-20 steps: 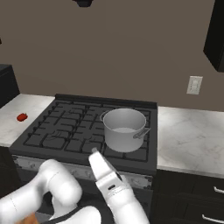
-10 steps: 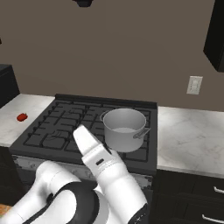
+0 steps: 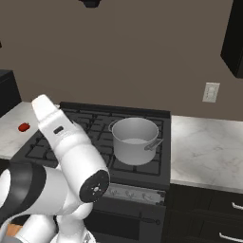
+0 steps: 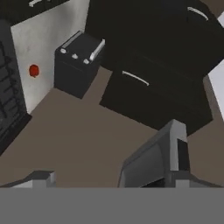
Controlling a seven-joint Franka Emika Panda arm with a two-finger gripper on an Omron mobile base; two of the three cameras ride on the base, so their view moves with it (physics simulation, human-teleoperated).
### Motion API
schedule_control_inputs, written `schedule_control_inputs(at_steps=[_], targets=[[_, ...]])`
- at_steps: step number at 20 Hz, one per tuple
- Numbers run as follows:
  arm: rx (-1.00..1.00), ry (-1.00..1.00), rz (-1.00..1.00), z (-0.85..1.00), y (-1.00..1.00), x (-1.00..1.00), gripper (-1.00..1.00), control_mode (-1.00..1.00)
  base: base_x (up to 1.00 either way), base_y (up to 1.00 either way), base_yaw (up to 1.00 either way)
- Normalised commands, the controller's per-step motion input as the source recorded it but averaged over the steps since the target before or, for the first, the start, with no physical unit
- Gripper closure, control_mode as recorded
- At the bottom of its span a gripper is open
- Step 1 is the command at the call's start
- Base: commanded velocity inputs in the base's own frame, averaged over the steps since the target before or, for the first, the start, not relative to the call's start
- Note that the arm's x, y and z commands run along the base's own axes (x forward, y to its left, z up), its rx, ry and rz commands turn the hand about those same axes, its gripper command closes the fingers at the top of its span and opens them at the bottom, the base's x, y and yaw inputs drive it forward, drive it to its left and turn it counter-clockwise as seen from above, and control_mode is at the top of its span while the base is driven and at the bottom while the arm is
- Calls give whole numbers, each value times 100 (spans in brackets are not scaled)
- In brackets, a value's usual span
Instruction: Turn on the burner for the pot on the stove. Wait thirty seconds for the pot to heat up. Then add the bell pepper to the pot.
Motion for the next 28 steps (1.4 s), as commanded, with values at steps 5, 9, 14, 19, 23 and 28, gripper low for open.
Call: schedule_control_inputs(at_steps=[5, 9, 14, 19, 23, 28], targets=[[31, 25, 0, 17, 88, 34, -100, -100, 0, 0, 0], [51, 42, 0, 2, 57, 48, -100, -100, 0, 0, 0], [58, 45, -1, -8, 51, 27, -100, -100, 0, 0, 0], [58, 42, -4, -30, 57, 19, -100, -100, 0, 0, 0], [50, 50, -6, -11, 44, 56, -100, -100, 0, 0, 0], [28, 75, -10, 0, 52, 76, -100, -100, 0, 0, 0]])
